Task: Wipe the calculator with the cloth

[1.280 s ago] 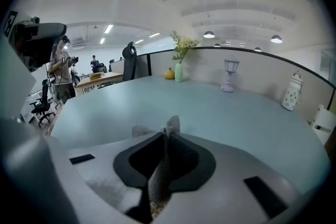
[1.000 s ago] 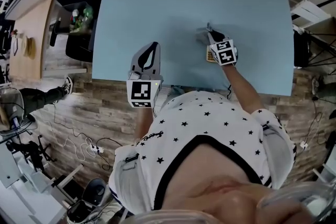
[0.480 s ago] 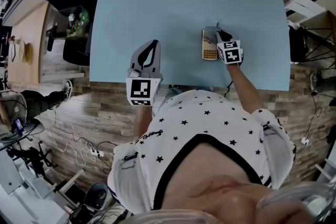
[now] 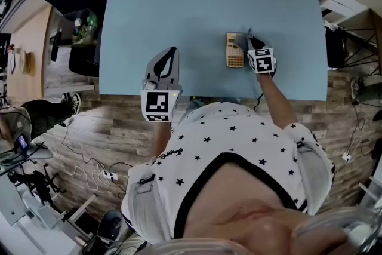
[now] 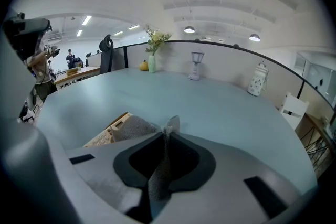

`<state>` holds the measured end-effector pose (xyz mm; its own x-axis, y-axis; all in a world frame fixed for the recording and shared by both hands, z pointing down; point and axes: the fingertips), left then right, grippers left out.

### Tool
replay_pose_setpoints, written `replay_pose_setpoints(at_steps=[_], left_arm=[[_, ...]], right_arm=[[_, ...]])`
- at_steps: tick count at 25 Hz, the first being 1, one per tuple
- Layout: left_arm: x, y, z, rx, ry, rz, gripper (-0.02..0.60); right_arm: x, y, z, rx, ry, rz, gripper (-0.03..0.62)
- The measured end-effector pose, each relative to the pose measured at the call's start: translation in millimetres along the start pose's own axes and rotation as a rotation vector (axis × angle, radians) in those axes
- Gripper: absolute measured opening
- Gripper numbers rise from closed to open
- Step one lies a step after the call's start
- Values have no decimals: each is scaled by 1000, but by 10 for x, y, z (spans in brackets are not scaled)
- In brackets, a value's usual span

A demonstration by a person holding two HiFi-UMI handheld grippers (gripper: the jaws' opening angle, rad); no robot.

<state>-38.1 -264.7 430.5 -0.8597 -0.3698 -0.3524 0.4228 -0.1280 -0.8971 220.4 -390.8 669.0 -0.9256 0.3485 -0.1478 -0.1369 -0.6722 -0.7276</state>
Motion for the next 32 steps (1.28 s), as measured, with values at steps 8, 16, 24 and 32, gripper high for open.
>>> replay_pose_setpoints(at_steps=[8, 16, 24, 32], left_arm=[[-7, 4, 22, -10, -11, -3, 31], [-23, -10, 33, -13, -22, -5, 31], [13, -20, 20, -8, -18, -5, 31], [-35, -7, 54, -17, -36, -2, 31]], right_arm=[[214, 296, -202, -105, 43, 11, 32], [916, 277, -261, -108, 220, -14, 32], [1024, -30, -129, -16, 215, -82, 32], [768, -36, -169, -20, 161, -69, 32]])
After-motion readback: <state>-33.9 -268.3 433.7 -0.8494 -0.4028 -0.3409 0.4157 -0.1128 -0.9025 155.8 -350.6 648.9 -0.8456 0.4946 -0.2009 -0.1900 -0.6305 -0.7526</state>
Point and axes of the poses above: the fingertips, and each gripper's own axes: z forward along the fingers, x to its left, y out of its top, and after that the axes turned 15 degrees about z, right-handed
